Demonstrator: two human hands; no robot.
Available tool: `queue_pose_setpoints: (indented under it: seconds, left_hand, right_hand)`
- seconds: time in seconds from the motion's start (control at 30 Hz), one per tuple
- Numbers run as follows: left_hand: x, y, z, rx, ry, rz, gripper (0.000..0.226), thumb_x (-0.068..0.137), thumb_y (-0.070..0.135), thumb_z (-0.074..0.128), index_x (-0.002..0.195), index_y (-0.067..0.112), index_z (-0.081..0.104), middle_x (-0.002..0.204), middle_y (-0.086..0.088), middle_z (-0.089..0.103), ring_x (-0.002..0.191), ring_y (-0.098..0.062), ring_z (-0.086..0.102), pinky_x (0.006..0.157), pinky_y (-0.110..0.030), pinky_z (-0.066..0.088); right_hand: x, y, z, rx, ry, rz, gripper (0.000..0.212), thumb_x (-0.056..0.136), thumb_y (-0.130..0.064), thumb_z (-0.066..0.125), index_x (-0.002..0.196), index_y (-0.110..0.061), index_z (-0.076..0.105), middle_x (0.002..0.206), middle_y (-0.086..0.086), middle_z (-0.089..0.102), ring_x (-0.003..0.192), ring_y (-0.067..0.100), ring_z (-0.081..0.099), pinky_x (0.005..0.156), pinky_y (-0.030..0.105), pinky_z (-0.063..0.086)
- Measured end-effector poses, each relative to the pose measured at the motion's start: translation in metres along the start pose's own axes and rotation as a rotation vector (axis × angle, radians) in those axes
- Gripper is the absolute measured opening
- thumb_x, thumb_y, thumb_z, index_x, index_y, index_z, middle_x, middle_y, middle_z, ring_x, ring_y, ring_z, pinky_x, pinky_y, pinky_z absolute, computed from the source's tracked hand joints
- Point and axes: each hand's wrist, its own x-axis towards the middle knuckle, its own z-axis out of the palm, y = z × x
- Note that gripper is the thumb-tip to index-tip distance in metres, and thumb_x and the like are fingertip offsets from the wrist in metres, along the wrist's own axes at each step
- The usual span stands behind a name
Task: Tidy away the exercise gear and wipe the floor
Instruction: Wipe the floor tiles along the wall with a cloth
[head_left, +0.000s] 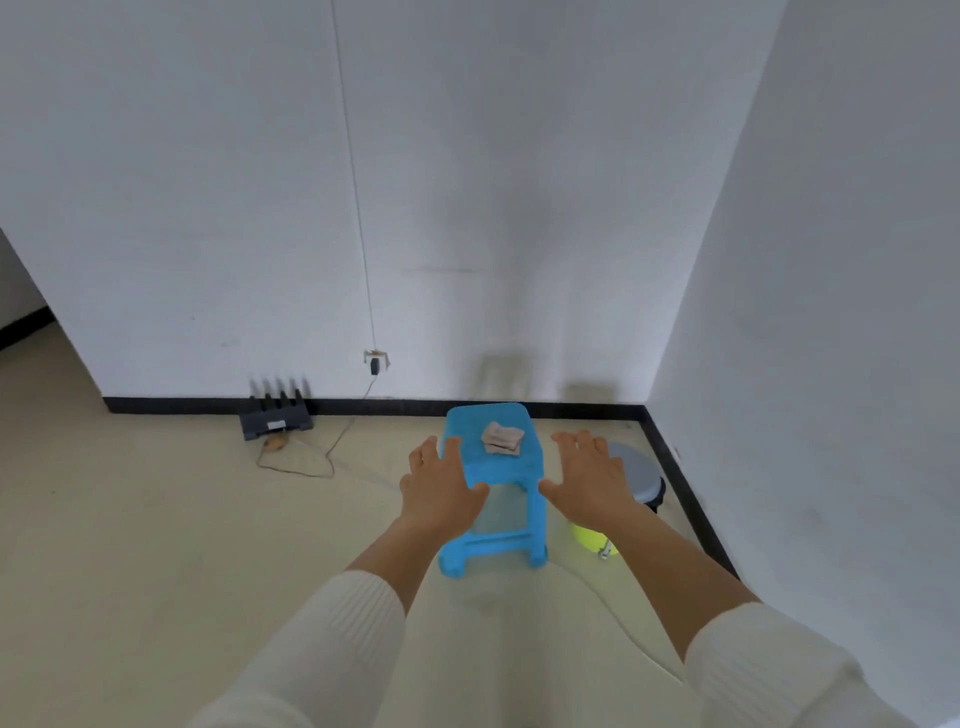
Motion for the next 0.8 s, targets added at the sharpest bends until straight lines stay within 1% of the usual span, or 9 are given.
queue_pose_setpoints:
  seconds: [0.13, 0.37, 0.5, 0.6, 0.8]
  left_hand:
    - [0.106, 0.008, 0.032, -0.004, -0.042, -0.068, 0.07, 0.089, 0.038, 0.054, 0.148, 0.02, 0.019, 0.156, -0.011, 0.015, 0.142, -0.028, 0.013, 0.109, -0.044, 0.03]
    - [0.263, 0.023, 0.073, -0.003, -0.107, -0.138, 0.068, 0.089, 0.035, 0.052, 0.147, 0.02, 0.022, 0.155, -0.009, 0.019, 0.141, -0.027, 0.017, 0.109, -0.045, 0.032]
    - [0.333, 0.019, 0.096, 0.019, -0.162, -0.174, 0.066, 0.089, 0.034, 0.051, 0.147, 0.019, 0.023, 0.155, -0.009, 0.018, 0.141, -0.027, 0.016, 0.111, -0.044, 0.029]
    - [0.384, 0.01, 0.117, 0.042, -0.207, -0.168, 0.065, 0.09, 0.033, 0.049, 0.148, 0.019, 0.021, 0.156, -0.01, 0.017, 0.142, -0.027, 0.015, 0.112, -0.044, 0.028]
    - [0.458, -0.023, 0.176, 0.06, -0.346, -0.179, 0.061, 0.091, 0.033, 0.046, 0.146, 0.018, 0.023, 0.155, -0.01, 0.018, 0.142, -0.028, 0.016, 0.11, -0.041, 0.028]
  right_hand:
    - [0.114, 0.031, 0.019, -0.002, -0.071, -0.01, 0.067, 0.089, -0.043, 0.051, 0.146, -0.02, 0.024, 0.146, 0.004, 0.029, 0.132, 0.026, 0.027, 0.103, 0.043, 0.032]
    - [0.282, 0.078, 0.042, -0.021, -0.176, 0.006, 0.063, 0.089, -0.043, 0.051, 0.143, -0.019, 0.029, 0.142, 0.005, 0.034, 0.129, 0.026, 0.031, 0.103, 0.042, 0.034]
    - [0.353, 0.086, 0.064, 0.0, -0.23, 0.009, 0.06, 0.09, -0.04, 0.05, 0.143, -0.019, 0.03, 0.14, 0.004, 0.036, 0.128, 0.025, 0.032, 0.102, 0.04, 0.033]
    - [0.402, 0.091, 0.088, 0.018, -0.267, 0.024, 0.059, 0.09, -0.037, 0.049, 0.142, -0.018, 0.03, 0.14, 0.005, 0.036, 0.127, 0.025, 0.033, 0.101, 0.04, 0.034]
    - [0.47, 0.104, 0.16, 0.073, -0.405, 0.091, 0.056, 0.091, -0.037, 0.048, 0.141, -0.017, 0.031, 0.139, 0.005, 0.037, 0.126, 0.026, 0.033, 0.103, 0.04, 0.035]
